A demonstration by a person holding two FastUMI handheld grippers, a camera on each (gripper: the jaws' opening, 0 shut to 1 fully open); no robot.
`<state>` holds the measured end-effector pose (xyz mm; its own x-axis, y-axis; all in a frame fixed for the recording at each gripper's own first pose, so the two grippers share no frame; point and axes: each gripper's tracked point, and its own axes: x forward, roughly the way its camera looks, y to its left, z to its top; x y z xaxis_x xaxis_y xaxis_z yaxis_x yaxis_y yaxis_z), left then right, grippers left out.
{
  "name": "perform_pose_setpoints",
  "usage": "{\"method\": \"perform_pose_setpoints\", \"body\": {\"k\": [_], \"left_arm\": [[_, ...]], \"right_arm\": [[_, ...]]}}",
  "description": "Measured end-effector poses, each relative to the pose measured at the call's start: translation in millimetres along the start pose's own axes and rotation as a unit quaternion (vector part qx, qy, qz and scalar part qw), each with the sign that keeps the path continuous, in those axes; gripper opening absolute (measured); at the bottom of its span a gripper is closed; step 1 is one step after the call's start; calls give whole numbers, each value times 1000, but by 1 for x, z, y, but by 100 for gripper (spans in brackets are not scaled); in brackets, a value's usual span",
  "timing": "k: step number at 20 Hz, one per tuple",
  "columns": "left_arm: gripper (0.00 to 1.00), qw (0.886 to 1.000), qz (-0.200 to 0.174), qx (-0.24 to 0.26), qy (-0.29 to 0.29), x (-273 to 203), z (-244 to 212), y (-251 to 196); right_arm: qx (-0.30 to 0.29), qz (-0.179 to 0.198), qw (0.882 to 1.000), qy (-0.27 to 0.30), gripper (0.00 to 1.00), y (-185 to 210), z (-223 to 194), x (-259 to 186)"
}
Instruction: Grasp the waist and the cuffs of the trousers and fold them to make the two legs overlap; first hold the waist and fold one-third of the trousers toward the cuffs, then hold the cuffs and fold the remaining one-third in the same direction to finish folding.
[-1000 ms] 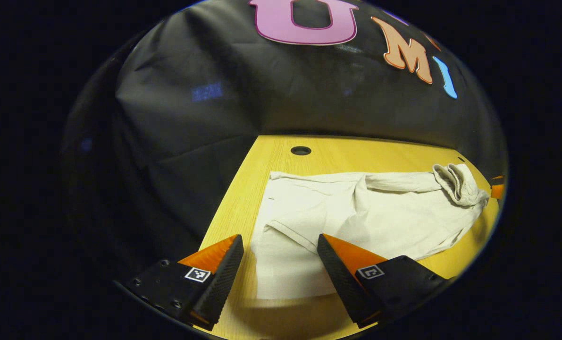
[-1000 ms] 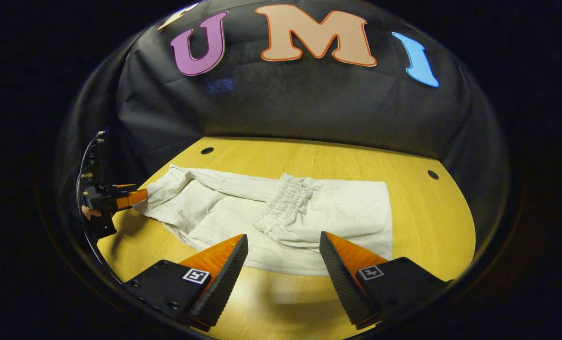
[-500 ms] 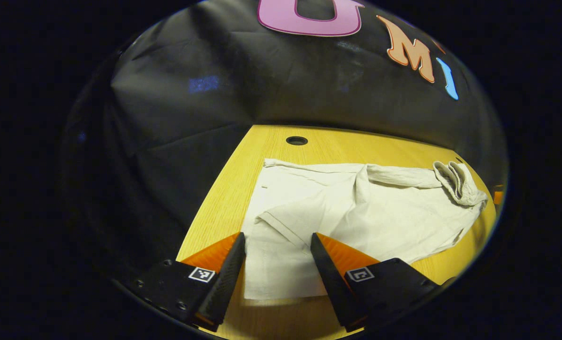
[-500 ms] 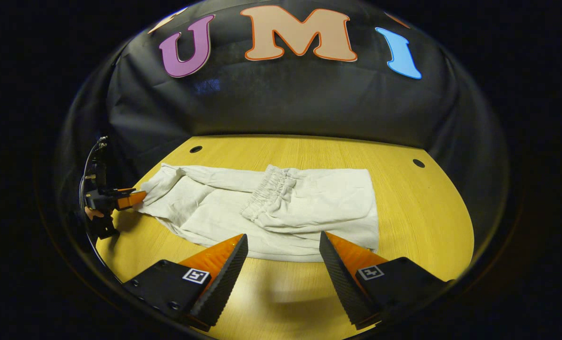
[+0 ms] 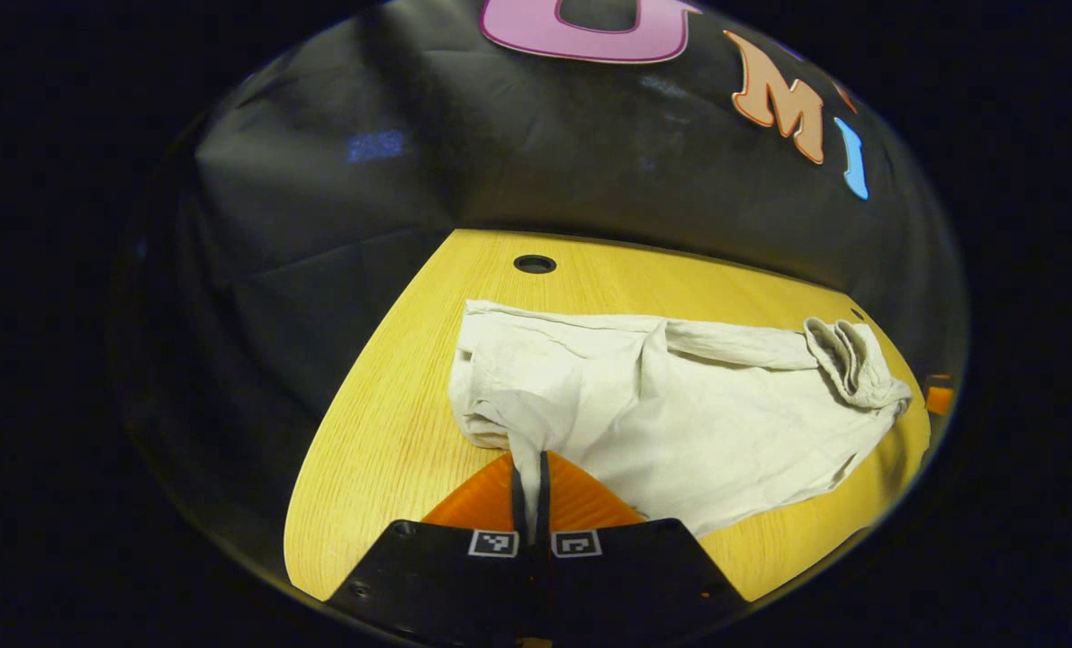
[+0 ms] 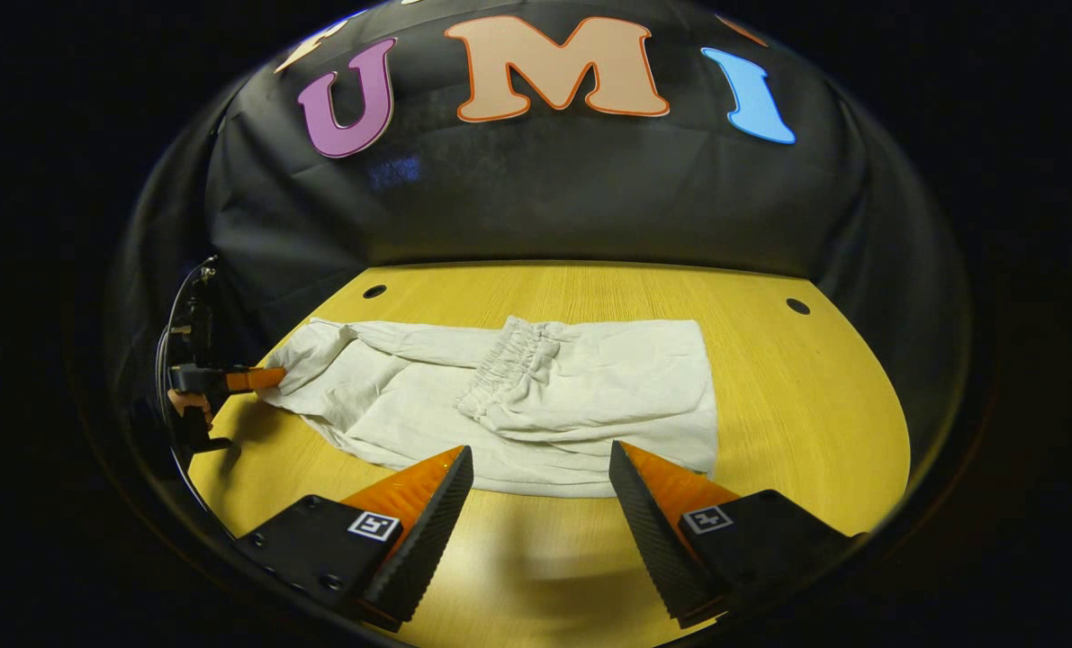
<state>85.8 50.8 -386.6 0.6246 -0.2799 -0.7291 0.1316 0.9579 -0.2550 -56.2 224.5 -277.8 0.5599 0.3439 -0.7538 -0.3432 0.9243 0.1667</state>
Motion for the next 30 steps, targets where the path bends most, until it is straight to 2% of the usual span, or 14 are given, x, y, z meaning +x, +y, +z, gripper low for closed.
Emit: {"method": "perform_pose_setpoints", "body": {"k": [1,2,4,5,7,8,9,11,12,19,21,22,30], "left_arm": [[0,1000,0,-11,-15,-3,11,-3],[0,999,-3,-16,-34,-6,23,-8],[0,998,-9,-12,-57,-18,44,-22],[0,998,-12,-8,-68,-24,55,-30],[0,995,-24,0,-96,-37,82,-56],[0,994,-32,2,-107,-42,91,-74],[0,993,-39,4,-115,-45,99,-86],[0,991,-47,8,-124,-49,109,-107],[0,990,-53,9,-127,-50,114,-118],[0,986,-77,31,-142,-55,141,-187],[0,984,-88,42,-148,-56,150,-210],[0,983,-95,49,-149,-55,153,-221],[0,972,-148,102,-150,-49,169,-321]], "right_arm": [[0,1,1000,-2,98,-5,2,-4],[0,2,1000,-5,94,-12,4,-7],[3,1,1000,-9,98,-23,8,-11],[5,2,1000,-13,94,-31,10,-15],[12,3,1000,-20,94,-43,14,-21],[17,4,1000,-24,98,-51,17,-26],[20,6,999,-27,94,-57,19,-29],[22,6,999,-33,94,-70,21,-35],[24,6,999,-35,98,-77,20,-38],[57,-6,997,-45,98,-131,20,-53],[63,-10,997,-50,94,-144,23,-56],[65,-12,996,-53,98,-151,23,-58],[89,-30,994,-61,98,-200,14,-80]]}}
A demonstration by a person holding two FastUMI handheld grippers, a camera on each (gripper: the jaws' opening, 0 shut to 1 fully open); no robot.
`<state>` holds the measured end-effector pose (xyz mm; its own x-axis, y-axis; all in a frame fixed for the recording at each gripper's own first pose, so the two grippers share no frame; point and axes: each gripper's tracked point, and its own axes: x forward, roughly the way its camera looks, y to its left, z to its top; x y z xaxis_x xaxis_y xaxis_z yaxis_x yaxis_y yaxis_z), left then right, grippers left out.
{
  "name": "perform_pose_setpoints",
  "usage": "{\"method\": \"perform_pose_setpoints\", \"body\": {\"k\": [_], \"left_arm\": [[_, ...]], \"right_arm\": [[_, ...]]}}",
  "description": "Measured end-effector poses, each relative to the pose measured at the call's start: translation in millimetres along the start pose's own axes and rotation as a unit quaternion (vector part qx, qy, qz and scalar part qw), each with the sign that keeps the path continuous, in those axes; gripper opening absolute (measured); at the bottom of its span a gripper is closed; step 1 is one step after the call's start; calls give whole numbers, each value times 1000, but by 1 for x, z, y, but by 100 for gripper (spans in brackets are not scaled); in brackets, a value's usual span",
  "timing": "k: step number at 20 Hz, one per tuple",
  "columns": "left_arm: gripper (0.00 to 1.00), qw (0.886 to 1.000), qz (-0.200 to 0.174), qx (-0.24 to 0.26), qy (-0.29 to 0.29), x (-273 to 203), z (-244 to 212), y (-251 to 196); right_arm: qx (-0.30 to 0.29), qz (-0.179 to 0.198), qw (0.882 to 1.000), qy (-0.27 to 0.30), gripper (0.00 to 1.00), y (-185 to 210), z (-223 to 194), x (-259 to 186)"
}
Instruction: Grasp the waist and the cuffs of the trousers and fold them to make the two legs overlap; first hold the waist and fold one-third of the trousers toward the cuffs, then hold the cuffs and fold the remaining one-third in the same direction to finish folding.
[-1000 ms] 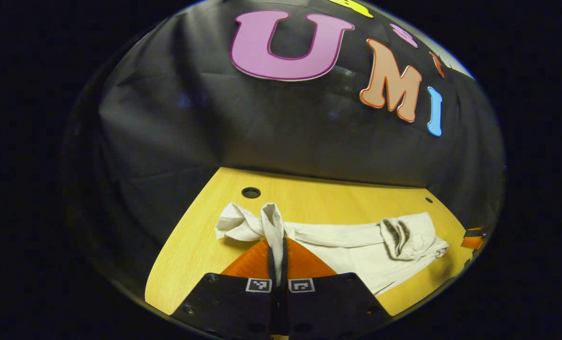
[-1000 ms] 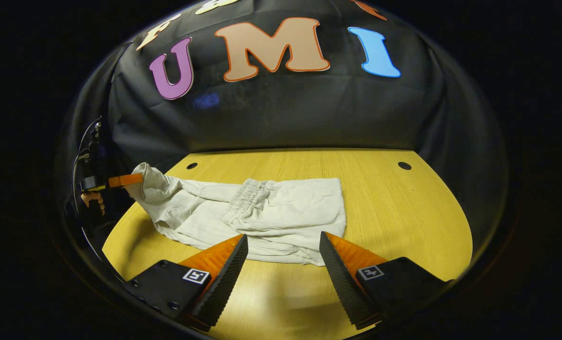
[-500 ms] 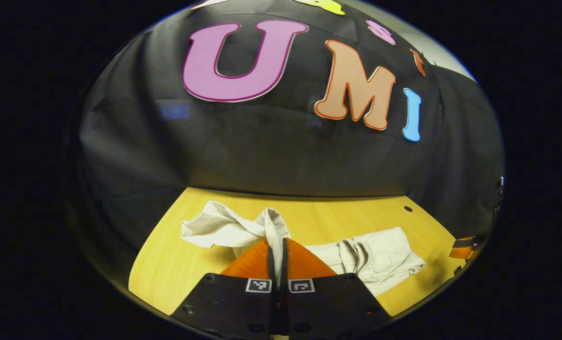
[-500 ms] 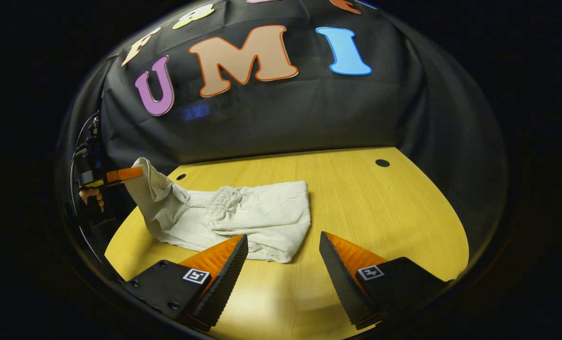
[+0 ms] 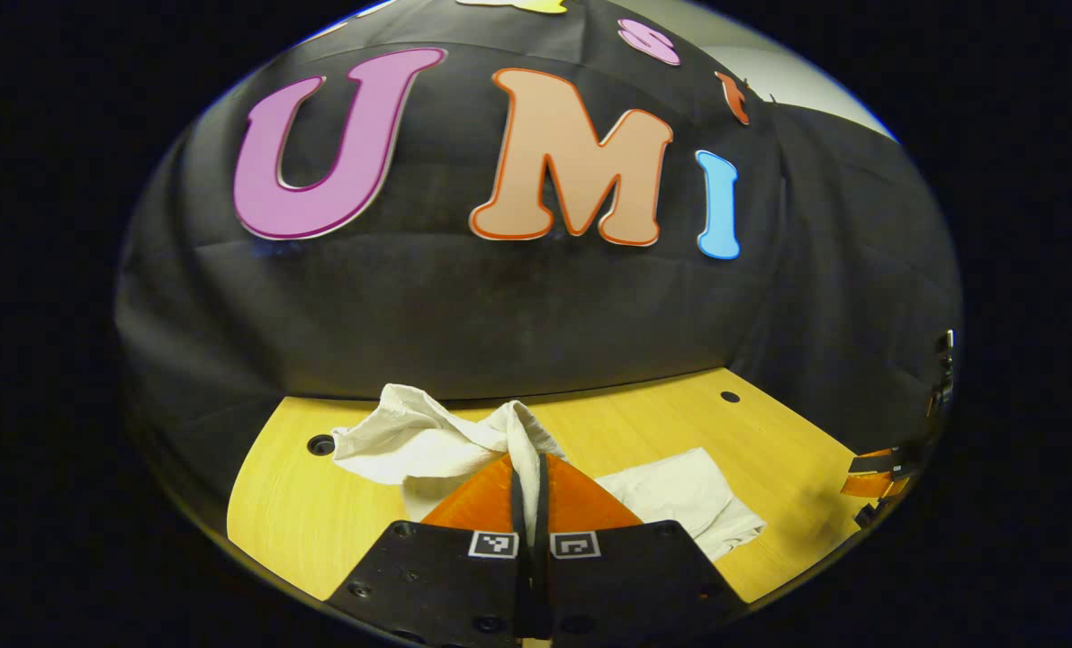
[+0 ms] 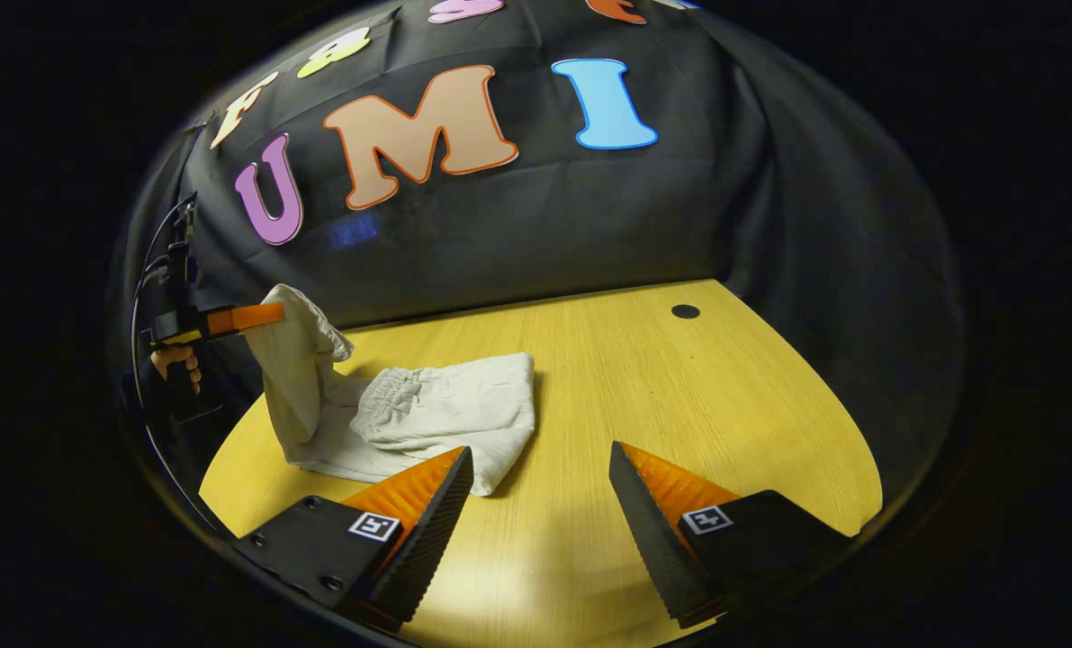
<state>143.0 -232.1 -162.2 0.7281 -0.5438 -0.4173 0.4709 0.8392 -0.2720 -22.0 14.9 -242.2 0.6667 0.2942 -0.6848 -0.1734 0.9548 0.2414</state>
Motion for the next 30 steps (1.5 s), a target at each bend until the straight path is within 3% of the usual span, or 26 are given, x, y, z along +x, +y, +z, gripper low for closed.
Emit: {"method": "perform_pose_setpoints", "body": {"k": [6,11,17,20,21,22,24,26,29,30], "left_arm": [[0,998,-55,26,18,30,0,-81],[0,993,-97,43,50,51,-32,-151],[0,989,-91,66,99,62,-104,-189],[1,989,-86,59,103,53,-120,-196],[2,991,-81,53,94,45,-116,-194],[9,993,-78,43,79,39,-109,-193],[52,996,-67,22,49,24,-91,-188],[97,999,-32,28,13,2,-64,-166],[94,997,41,32,-54,-46,-17,-113],[94,992,88,29,-84,-79,4,-81]], "right_arm": [[15,-12,1000,1,98,-31,-10,-15],[24,-16,1000,2,98,-56,-20,-27],[19,6,1000,1,98,-64,-21,-28],[-4,28,1000,-2,98,-53,-13,-26],[-14,36,999,-5,94,-47,-9,-25],[-23,44,999,-10,94,-41,-3,-25],[-39,61,997,-31,98,-23,16,-26],[-45,73,994,-61,98,-2,40,-26],[-35,77,988,-131,98,38,96,-32],[-28,77,983,-164,97,56,119,-40]]}}
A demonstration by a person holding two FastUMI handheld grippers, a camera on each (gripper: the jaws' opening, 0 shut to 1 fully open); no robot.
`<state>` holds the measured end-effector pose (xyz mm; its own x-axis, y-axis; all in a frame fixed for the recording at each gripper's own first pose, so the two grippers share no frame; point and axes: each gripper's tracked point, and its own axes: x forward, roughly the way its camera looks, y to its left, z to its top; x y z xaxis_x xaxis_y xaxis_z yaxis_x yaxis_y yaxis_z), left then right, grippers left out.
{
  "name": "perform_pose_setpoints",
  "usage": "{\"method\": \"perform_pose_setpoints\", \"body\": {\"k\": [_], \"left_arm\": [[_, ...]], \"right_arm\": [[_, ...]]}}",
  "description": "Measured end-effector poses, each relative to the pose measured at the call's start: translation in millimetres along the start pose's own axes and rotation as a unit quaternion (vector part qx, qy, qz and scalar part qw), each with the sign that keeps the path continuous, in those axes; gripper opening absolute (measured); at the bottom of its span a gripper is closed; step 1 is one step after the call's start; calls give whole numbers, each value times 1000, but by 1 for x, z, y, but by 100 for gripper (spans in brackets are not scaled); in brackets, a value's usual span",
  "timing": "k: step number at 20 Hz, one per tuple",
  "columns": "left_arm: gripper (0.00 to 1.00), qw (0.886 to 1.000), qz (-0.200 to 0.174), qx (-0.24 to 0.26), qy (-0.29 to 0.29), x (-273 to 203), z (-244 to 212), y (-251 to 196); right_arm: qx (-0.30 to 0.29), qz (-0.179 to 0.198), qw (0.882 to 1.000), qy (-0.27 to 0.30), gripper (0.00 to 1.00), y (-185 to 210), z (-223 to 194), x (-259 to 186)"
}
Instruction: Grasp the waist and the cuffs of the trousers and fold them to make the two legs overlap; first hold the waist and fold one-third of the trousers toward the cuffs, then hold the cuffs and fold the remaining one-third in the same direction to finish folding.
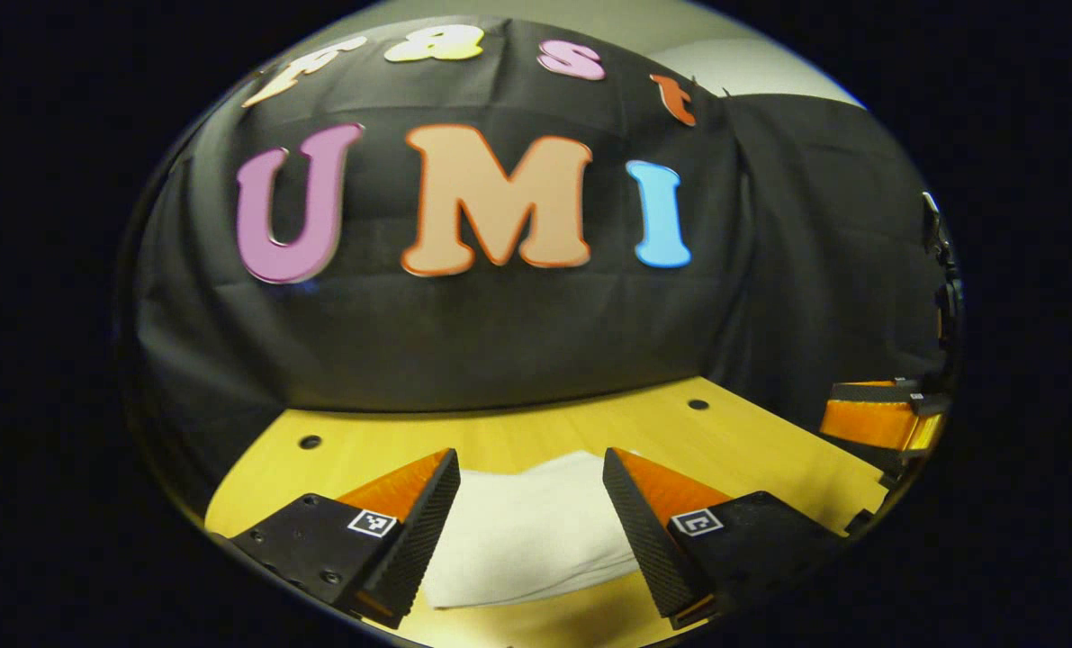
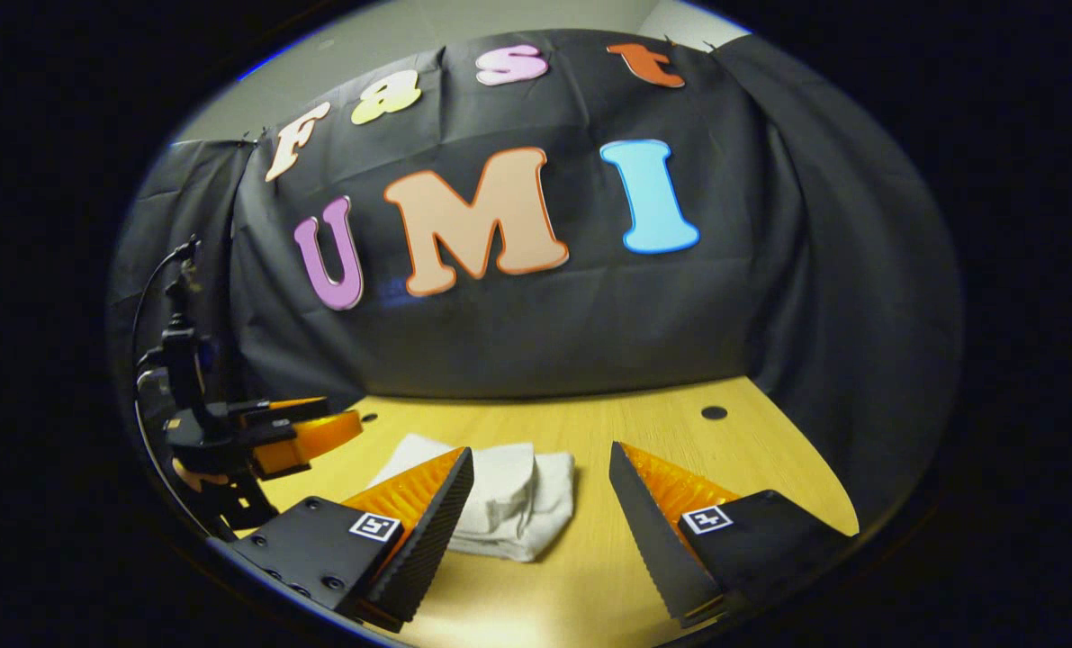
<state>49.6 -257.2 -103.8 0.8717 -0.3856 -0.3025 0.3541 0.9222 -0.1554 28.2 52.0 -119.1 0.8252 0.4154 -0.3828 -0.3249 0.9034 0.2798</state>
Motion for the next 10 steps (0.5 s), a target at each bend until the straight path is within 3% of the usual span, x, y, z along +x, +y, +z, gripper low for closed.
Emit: {"method": "perform_pose_setpoints", "body": {"k": [2,7,10], "left_arm": [[94,998,64,7,-14,-27,20,49],[94,983,157,48,-76,-79,71,139],[94,981,161,59,-91,-84,81,152]], "right_arm": [[-5,-6,999,-45,97,24,35,4],[-39,-40,991,-118,94,64,83,4],[-36,-48,990,-130,97,72,90,5]]}}
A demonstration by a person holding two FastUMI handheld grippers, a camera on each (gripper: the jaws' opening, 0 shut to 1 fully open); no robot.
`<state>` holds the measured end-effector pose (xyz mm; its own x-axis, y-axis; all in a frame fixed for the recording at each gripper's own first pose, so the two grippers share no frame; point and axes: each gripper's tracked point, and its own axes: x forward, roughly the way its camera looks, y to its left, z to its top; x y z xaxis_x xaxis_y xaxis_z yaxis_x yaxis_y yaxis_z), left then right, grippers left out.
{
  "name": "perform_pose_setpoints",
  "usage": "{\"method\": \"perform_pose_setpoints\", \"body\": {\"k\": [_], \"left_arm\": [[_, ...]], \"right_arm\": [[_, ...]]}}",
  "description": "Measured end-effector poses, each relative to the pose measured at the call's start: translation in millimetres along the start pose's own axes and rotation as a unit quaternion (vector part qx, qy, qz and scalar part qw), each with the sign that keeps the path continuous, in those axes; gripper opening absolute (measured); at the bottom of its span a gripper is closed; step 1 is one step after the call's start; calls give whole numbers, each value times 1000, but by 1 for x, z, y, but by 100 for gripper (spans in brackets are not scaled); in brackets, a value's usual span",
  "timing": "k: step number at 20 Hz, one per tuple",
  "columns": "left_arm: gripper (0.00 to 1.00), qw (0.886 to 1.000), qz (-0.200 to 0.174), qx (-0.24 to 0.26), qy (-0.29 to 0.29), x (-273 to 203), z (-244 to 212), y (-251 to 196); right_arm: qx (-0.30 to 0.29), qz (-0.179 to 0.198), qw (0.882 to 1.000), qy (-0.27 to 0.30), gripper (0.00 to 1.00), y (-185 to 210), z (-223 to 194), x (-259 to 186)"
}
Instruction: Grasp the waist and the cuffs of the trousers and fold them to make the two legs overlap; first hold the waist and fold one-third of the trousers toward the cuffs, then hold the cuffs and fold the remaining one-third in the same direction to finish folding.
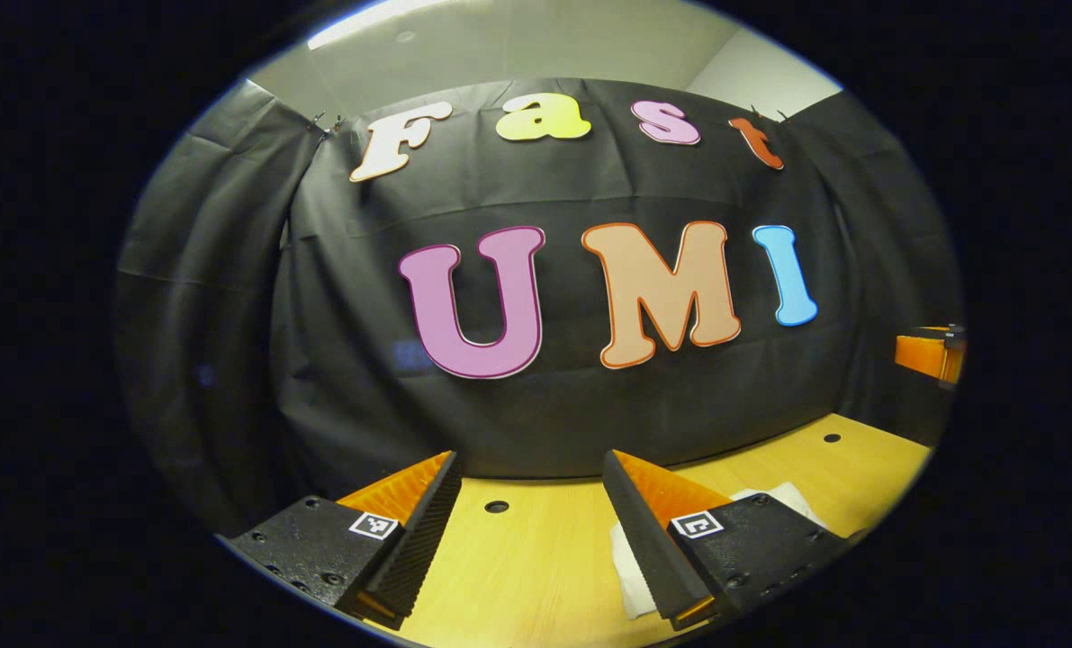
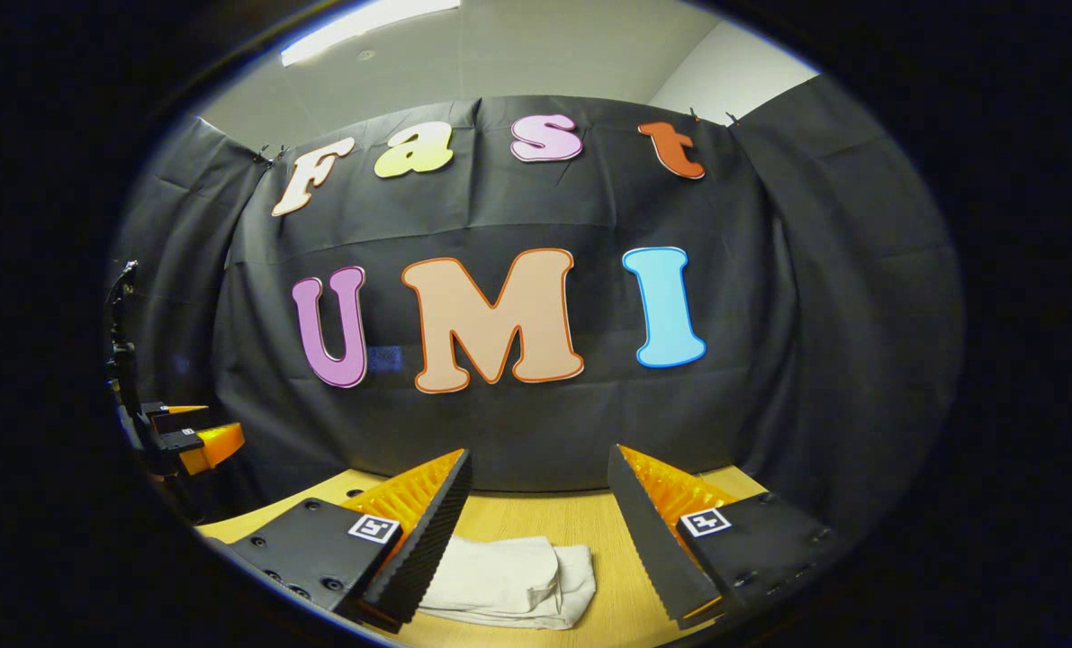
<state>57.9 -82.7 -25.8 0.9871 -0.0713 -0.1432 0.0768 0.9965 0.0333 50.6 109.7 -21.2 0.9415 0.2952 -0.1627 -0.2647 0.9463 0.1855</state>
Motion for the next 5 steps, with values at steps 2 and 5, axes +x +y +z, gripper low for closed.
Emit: {"method": "perform_pose_setpoints", "body": {"k": [2,5], "left_arm": [[93,1000,-3,2,-2,5,-1,3],[93,1000,-9,-1,-2,5,-4,4]], "right_arm": [[-2,-1,1000,-3,94,6,2,-2],[-11,-1,1000,-9,97,14,6,-3]]}}
